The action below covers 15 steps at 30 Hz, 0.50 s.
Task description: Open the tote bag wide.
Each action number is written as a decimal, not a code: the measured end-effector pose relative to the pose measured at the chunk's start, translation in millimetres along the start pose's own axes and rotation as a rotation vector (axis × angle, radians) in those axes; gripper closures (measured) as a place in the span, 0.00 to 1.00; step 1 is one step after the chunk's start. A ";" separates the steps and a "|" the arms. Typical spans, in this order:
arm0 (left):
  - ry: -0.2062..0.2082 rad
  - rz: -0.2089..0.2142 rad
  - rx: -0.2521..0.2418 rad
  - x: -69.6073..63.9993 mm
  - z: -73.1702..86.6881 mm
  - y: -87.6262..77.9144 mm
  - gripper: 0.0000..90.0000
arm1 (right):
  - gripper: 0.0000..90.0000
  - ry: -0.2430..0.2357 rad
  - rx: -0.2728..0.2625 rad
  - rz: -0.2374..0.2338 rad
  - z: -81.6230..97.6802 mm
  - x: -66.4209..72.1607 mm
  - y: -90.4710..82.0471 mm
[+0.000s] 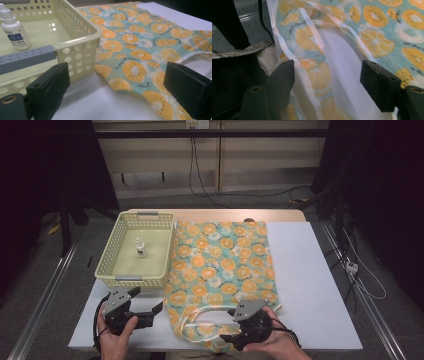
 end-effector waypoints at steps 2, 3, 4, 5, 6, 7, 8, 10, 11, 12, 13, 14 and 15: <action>0.000 0.000 0.001 0.1 0.1 -0.1 0.07 | 0.37 -0.007 0.014 -0.007 2.0 -0.2 3.9; -0.002 0.001 0.001 0.1 0.1 0.0 0.07 | 0.39 -0.012 0.018 -0.014 3.0 -0.3 5.4; -0.002 0.001 0.001 0.1 0.2 0.2 0.07 | 0.41 -0.015 0.025 -0.018 4.3 -0.2 6.9; -0.002 0.001 0.001 0.1 0.2 0.2 0.07 | 0.46 -0.016 0.031 -0.020 5.5 -0.6 8.4; -0.001 0.001 0.002 0.1 0.3 0.3 0.07 | 0.52 -0.015 0.030 -0.031 6.2 -0.9 10.0; -0.001 0.001 0.002 0.1 0.3 0.3 0.07 | 0.55 -0.005 0.032 -0.037 6.9 -1.0 10.8; -0.001 0.000 0.002 0.1 0.3 0.3 0.07 | 0.58 -0.005 0.032 -0.037 7.3 -1.9 11.9; -0.002 0.001 0.002 0.0 0.3 0.3 0.07 | 0.71 0.002 0.022 -0.043 6.6 -3.1 12.2; -0.002 0.000 0.002 0.1 0.3 0.2 0.07 | 0.74 0.007 0.018 -0.048 6.0 -3.6 12.0; -0.002 0.000 0.002 0.2 0.3 0.2 0.07 | 0.78 0.014 0.010 -0.049 5.3 -4.3 11.8; -0.002 -0.001 0.003 0.3 0.4 0.2 0.07 | 0.83 0.016 0.005 -0.053 4.8 -4.9 11.3; -0.002 -0.001 0.003 0.3 0.4 0.2 0.07 | 0.89 0.017 0.001 -0.057 4.5 -5.5 10.7; -0.002 0.000 0.002 0.3 0.4 0.2 0.07 | 0.96 0.018 -0.004 -0.060 4.2 -6.0 9.9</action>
Point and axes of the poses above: each handheld gripper's, and its own axes: y roughly forward along the jaws, z roughly out of its underside, x roughly to its left, the point moved 9 cm from there along y, roughly forward along the jaws, and after that the axes turned 7 degrees about y, right-handed, at the moved point
